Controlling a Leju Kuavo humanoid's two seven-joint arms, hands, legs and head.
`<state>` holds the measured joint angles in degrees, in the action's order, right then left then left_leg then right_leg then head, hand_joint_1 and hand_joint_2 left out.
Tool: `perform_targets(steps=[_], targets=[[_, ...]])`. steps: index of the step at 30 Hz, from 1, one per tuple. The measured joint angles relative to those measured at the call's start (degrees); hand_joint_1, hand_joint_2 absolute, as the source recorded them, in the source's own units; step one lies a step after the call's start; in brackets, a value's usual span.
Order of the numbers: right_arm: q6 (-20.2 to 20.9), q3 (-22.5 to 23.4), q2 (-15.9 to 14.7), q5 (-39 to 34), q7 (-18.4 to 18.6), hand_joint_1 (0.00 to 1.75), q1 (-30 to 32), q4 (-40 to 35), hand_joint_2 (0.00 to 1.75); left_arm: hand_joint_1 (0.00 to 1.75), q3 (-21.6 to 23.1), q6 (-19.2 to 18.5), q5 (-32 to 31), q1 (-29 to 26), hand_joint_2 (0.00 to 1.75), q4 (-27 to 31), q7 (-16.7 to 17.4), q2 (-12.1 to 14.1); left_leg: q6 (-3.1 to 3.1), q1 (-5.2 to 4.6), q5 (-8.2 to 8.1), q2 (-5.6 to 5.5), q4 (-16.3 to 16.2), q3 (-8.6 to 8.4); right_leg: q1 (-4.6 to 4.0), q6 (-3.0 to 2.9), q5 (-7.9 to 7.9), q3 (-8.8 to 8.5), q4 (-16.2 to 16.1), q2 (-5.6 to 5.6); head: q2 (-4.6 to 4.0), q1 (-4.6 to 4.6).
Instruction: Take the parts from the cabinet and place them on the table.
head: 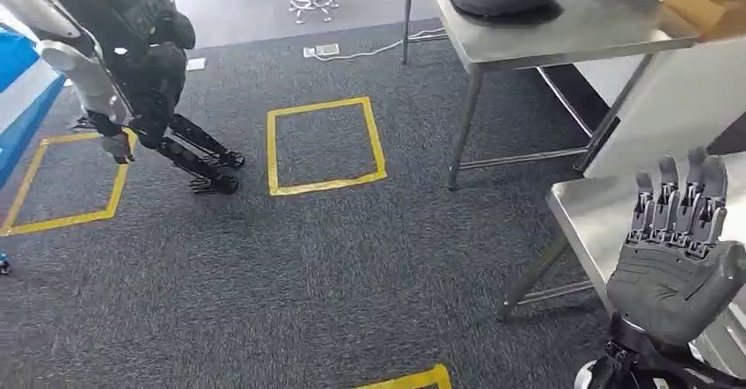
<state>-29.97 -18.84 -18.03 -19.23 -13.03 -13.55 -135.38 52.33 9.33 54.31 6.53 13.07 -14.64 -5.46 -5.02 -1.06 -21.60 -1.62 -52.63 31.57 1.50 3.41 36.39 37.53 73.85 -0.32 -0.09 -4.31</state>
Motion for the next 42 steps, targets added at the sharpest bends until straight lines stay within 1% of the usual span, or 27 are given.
perform_targets(steps=[2, 3, 4, 5, 9, 10, 11, 12, 14, 15, 16, 17, 19, 20, 21, 25, 26, 28, 30, 31, 32, 35, 36, 37, 40, 41, 42], targets=[[0.2, 0.0, 0.0, -0.1, -0.1, 0.0, 0.0, 0.0, 0.0, 0.0, 0.0, 0.0, 0.3, -0.2, 0.0, 0.0, -0.1, 0.0, 0.23, 0.07, -0.38, -1.63, 0.0, -0.6, 0.06, 0.09, -3.55, 0.43, -2.6, 0.06, 0.0, 0.0], [0.4, 0.0, 0.0, -0.1, -0.2, 0.0, 0.0, 0.0, 0.0, 0.0, 0.0, 0.0, 0.4, -0.3, 0.0, 0.0, -0.2, 0.0, 0.49, 0.17, -0.69, -2.55, -0.2, -1.0, 0.22, 0.19, -7.1, -1.37, -7.8, 0.36, 0.0, 0.0], [0.5, 0.0, 0.0, -0.2, -0.3, 0.0, 0.0, 0.0, 0.0, 0.0, 0.0, 0.0, 0.4, -0.3, 0.0, 0.0, -0.5, 0.0, 0.83, 0.31, -1.09, -3.34, -0.5, -1.34, 0.48, 0.37, -10.25, -3.6, -13.4, 1.24, 0.0, 0.0], [0.6, 0.0, 0.0, -0.3, -0.4, 0.0, 0.0, 0.0, 0.0, 0.0, 0.0, 0.0, 0.4, -0.2, 0.0, 0.0, -0.6, 0.0, 1.29, 0.28, -1.57, -3.98, -1.0, -1.02, 0.95, 0.66, -11.57, -4.89, -17.4, 3.73, 0.0, 0.02], [0.9, -0.1, 0.1, -0.5, -0.9, 0.0, -0.1, 0.1, 0.0, 0.0, 0.0, 0.0, 0.6, -0.3, 0.0, 0.0, -1.0, 0.1, 1.97, 0.5, -2.3, -5.65, -1.6, -0.38, 0.09, -1.03, -10.99, -5.06, -17.5, 1.97, 0.0, -0.02], [0.9, -0.1, 0.1, -0.6, -1.1, 0.0, -0.1, 0.1, 0.0, 0.0, 0.0, 0.1, 0.6, -0.5, 0.0, 0.0, -1.0, 0.2, 2.12, 0.63, -2.53, -5.83, -2.0, -0.34, 0.53, -1.37, -11.03, -5.18, -17.6, 1.25, 0.0, -0.02], [0.9, -0.1, 0.1, -0.7, -1.3, 0.0, -0.1, 0.1, 0.0, 0.0, 0.0, 0.1, 0.6, -0.6, 0.0, 0.0, -1.0, 0.3, 2.51, 0.25, -3.62, -2.31, -3.9, 0.51, 0.36, -1.75, -10.94, -5.57, -17.7, 0.93, 0.0, -0.09], [0.9, -0.1, 0.2, -1.0, -1.4, 0.0, 0.0, 0.1, 0.0, 0.0, 0.0, 0.0, 0.7, -0.6, 0.0, 0.0, -0.9, 0.3, 2.88, 0.4, -5.31, -0.53, -7.3, 2.13, 0.25, -2.02, -10.76, -5.75, -17.7, 0.35, 0.0, -0.11], [0.9, -0.1, 0.2, -1.2, -1.7, 0.0, 0.3, 0.1, 0.0, 0.0, 0.0, 0.0, 0.8, -0.4, 0.0, 0.0, -0.7, 0.3, 3.32, 0.83, -9.36, 0.68, -17.4, 7.59, -0.01, -2.18, -10.47, -5.84, -17.7, -0.67, 0.0, -0.11], [0.9, -0.1, 0.2, -1.3, -1.9, 0.0, 0.3, 0.1, 0.0, 0.0, 0.0, 0.1, 0.8, -0.4, 0.0, 0.0, -0.6, 0.3, 3.29, 0.87, -10.38, 0.73, -21.4, 10.06, -0.14, -2.19, -10.26, -5.92, -17.7, -1.28, 0.0, -0.13], [0.9, -0.1, 0.2, -1.4, -2.0, 0.0, 0.4, 0.1, 0.0, 0.0, 0.0, 0.1, 0.8, -0.5, 0.0, 0.0, -0.5, 0.3, 3.16, 0.86, -9.74, 0.74, -22.0, 10.78, -0.26, -2.23, -10.1, -6.09, -17.7, -1.83, 0.0, -0.11], [0.9, -0.1, 0.2, -1.6, -2.0, 0.0, 0.5, 0.1, 0.0, 0.0, 0.0, 0.1, 0.9, -0.6, 0.0, 0.0, -0.5, 0.3, 2.82, 0.75, -8.13, 0.74, -19.8, 9.98, -0.34, -2.23, -9.9, -6.35, -17.7, -2.37, 0.0, -0.11], [0.9, -0.1, 0.2, -1.7, -2.1, 0.0, 0.5, 0.1, 0.0, 0.0, 0.0, 0.1, 1.0, -0.6, 0.0, 0.0, -0.5, 0.3, 1.55, -0.04, -2.71, 1.67, -9.0, 4.76, -0.43, -2.17, -9.43, -7.11, -17.7, -3.55, -0.02, -0.11], [1.0, -0.1, 0.2, -1.7, -2.1, 0.0, 0.5, 0.1, 0.0, 0.0, 0.0, 0.1, 1.0, -0.5, 0.0, 0.0, -0.5, 0.3, 0.77, -0.82, -0.75, 3.61, -3.8, 2.02, -0.42, -2.14, -9.23, -7.47, -17.9, -4.06, -0.02, -0.13], [1.0, 0.0, 0.2, -1.7, -2.2, 0.0, 0.6, 0.1, 0.0, 0.0, 0.0, 0.1, 1.1, -0.4, 0.0, 0.0, -0.6, 0.5, 0.24, -1.5, -1.15, 5.62, -2.0, 1.36, -0.64, -1.77, -8.91, -7.78, -17.9, -4.53, 0.0, -0.09], [1.1, 0.0, 0.2, -1.9, -2.2, 0.0, 0.5, 0.1, 0.0, 0.0, 0.0, 0.2, 1.2, -0.2, 0.0, 0.0, -0.9, 0.5, -0.19, -1.87, -1.05, 3.47, -0.6, 0.83, -0.31, -0.77, -8.56, -8.89, -19.0, -6.43, 0.0, -0.11], [1.1, 0.0, 0.2, -1.9, -2.2, 0.0, 0.7, 0.1, 0.0, 0.0, 0.0, 0.2, 1.2, -0.6, 0.0, 0.0, -0.9, 0.5, -0.06, -0.93, -0.05, 2.92, 0.7, -0.73, -0.18, -0.72, -8.19, -8.93, -18.0, -5.06, 0.0, -0.09], [1.2, 0.0, 0.1, -1.9, -2.2, 0.0, 0.7, 0.1, 0.0, 0.0, 0.0, 0.4, 1.2, -0.3, 0.0, 0.0, -0.7, 0.7, -0.45, -0.72, 0.0, 1.95, 1.1, -1.17, -0.39, -0.75, -4.03, -5.65, -10.5, -0.77, 0.0, 0.09], [1.2, 0.0, 0.1, -2.1, -2.1, 0.0, 0.8, 0.1, 0.0, 0.0, 0.0, 0.4, 1.2, -0.1, 0.0, 0.0, -0.4, 0.5, -0.55, -0.7, -0.13, 0.62, 1.0, -1.33, -0.35, -0.45, -0.96, -0.78, -1.9, -0.01, 0.0, 0.07], [1.2, 0.0, 0.1, -2.0, -2.0, 0.0, 0.8, 0.1, 0.0, 0.0, 0.0, 0.4, 1.2, -0.1, 0.0, 0.0, 0.0, 0.4, -0.51, -0.67, -0.23, -0.06, 0.9, -1.41, -0.27, -0.32, -1.15, 0.73, -0.3, -0.02, 0.0, 0.07], [1.2, 0.0, 0.1, -1.9, -1.8, 0.0, 0.8, 0.1, 0.0, 0.0, 0.0, 0.5, 1.2, -0.2, 0.0, 0.0, 0.4, 0.3, -0.33, -0.51, -0.41, -0.91, 0.9, -1.64, -0.22, -0.17, -3.05, 0.78, -1.8, -0.01, 0.0, 0.07], [1.2, 0.0, 0.1, -1.8, -1.5, 0.0, 0.8, 0.1, 0.0, 0.0, 0.0, 0.9, 1.2, -0.3, 0.0, 0.0, 1.1, 0.3, 0.73, 0.15, -1.65, -2.93, -0.5, -2.03, 0.55, 0.82, -12.06, -4.88, -16.3, 1.74, 0.0, 0.07], [1.1, 0.0, 0.0, -1.7, -1.4, 0.0, 0.8, 0.1, 0.0, 0.0, 0.0, 1.0, 1.2, -0.2, 0.0, 0.0, 1.1, 0.5, 1.39, -0.01, -2.31, -3.43, -1.2, -1.51, 0.25, 0.83, -10.72, -5.39, -17.3, 3.37, 0.0, 0.11], [1.1, 0.0, 0.1, -1.7, -1.2, 0.0, 0.7, 0.0, 0.0, 0.0, 0.0, 1.0, 1.2, -0.1, 0.0, 0.0, 1.2, 0.5, 1.44, 0.01, -2.72, -3.96, -1.8, -0.99, 0.39, -0.07, -11.08, -5.31, -17.6, 2.74, 0.0, 0.07], [1.1, 0.0, 0.1, -1.7, -1.2, 0.0, 0.6, 0.0, 0.0, 0.0, 0.0, 1.1, 1.2, -0.4, 0.0, 0.0, 1.2, 0.5, 1.67, 0.4, -2.78, -4.76, -1.8, -0.74, 0.03, -1.37, -10.83, -5.34, -17.6, 1.38, 0.0, 0.07], [1.1, 0.0, 0.0, -1.7, -1.1, 0.0, 0.4, 0.0, 0.0, 0.0, 0.0, 1.2, 1.2, -0.6, 0.0, 0.0, 1.2, 0.5, 1.95, 0.52, -3.15, -4.11, -2.4, -0.71, 0.1, -1.54, -10.87, -5.49, -17.6, 0.94, 0.0, 0.07], [1.1, 0.0, 0.0, -1.6, -1.1, 0.0, 0.4, 0.0, 0.0, 0.0, 0.0, 1.2, 1.3, -0.6, 0.0, 0.0, 1.1, 0.5, 2.4, 0.34, -4.8, -1.35, -5.3, 0.61, 0.07, -1.95, -10.76, -5.69, -17.6, 0.58, 0.0, -0.04]])
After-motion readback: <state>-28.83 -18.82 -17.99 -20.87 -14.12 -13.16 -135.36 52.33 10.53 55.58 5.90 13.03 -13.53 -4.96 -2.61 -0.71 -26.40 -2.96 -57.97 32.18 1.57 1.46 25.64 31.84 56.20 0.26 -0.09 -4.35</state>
